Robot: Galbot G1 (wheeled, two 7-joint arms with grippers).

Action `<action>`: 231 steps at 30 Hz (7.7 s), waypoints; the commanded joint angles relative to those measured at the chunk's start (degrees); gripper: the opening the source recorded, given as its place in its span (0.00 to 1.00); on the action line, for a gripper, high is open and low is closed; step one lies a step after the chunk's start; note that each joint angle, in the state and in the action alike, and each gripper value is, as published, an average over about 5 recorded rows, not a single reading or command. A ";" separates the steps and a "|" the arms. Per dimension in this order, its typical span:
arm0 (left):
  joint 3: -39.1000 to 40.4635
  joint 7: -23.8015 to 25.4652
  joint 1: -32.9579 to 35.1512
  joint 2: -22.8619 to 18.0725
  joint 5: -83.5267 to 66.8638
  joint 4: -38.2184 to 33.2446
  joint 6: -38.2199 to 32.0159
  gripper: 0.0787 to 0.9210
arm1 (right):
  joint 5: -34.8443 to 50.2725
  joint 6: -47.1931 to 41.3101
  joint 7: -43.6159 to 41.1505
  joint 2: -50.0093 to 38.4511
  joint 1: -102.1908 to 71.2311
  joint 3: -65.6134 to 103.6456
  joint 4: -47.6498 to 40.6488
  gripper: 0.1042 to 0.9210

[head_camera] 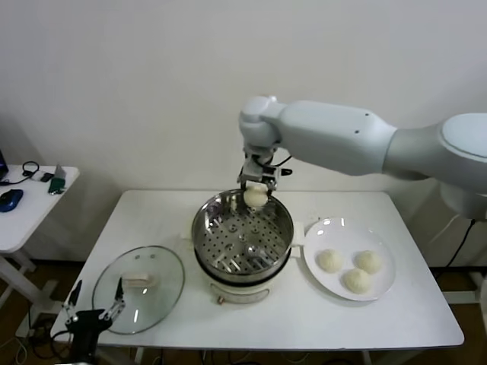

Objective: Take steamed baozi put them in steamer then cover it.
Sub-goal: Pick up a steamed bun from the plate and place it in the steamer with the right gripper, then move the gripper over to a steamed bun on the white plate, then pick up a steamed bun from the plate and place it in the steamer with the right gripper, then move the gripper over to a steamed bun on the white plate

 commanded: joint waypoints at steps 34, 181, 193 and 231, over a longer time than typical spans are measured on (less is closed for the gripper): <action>-1.16 -0.81 0.94 0.46 -0.74 0.38 0.28 0.88 | -11.46 3.43 -2.24 3.47 -9.33 8.05 -3.30 0.88; 0.03 0.01 4.41 -0.60 1.82 -6.22 2.46 0.88 | 61.77 -47.46 20.81 5.76 -1.28 -15.51 -0.96 0.67; 0.02 0.04 3.74 -0.45 1.96 -6.21 2.94 0.88 | 60.57 -47.34 19.56 4.97 -1.12 -15.25 -0.06 0.86; 0.69 0.01 3.58 -1.96 4.41 -6.28 3.94 0.88 | 24.70 -37.32 7.45 -46.56 -3.72 -12.15 14.95 0.88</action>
